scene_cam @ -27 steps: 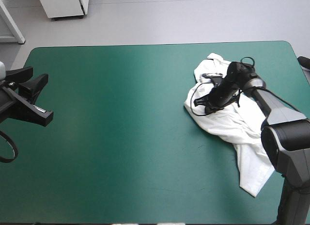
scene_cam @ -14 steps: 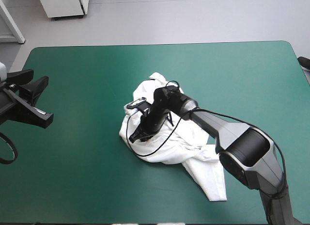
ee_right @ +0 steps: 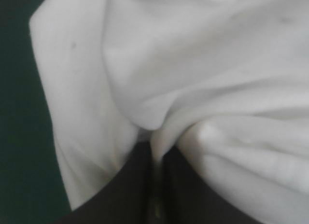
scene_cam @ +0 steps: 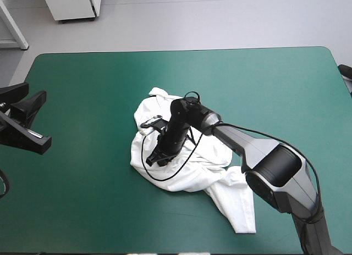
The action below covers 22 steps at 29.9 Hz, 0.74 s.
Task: Fold the cloth
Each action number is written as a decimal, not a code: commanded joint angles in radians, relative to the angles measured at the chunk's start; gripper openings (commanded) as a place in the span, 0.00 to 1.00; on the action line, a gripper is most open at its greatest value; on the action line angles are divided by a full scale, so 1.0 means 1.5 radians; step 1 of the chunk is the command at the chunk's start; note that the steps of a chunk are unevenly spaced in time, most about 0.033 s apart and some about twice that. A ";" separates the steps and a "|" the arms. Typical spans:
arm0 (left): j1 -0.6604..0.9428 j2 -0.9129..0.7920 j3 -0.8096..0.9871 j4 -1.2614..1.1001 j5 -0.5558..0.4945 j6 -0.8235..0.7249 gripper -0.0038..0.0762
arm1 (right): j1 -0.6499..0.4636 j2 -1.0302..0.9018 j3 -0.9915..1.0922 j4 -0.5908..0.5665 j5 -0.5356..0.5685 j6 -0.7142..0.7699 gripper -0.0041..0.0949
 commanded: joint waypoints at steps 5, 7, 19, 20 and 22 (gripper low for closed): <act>-0.006 -0.001 -0.014 -0.014 -0.040 -0.002 0.36 | -0.071 -0.053 -0.087 0.051 0.039 0.005 0.54; -0.006 -0.001 -0.014 -0.013 -0.035 -0.002 0.35 | -0.077 -0.069 -0.109 0.045 0.039 0.005 0.59; -0.006 0.055 -0.014 0.071 0.019 -0.006 0.36 | -0.149 -0.287 -0.066 -0.219 0.039 0.116 0.59; -0.006 0.070 -0.014 0.091 0.023 -0.006 0.36 | -0.155 -0.315 -0.047 -0.230 0.039 0.121 0.59; -0.006 0.113 -0.014 0.129 0.031 -0.006 0.36 | -0.166 -0.376 0.012 -0.254 0.039 0.131 0.59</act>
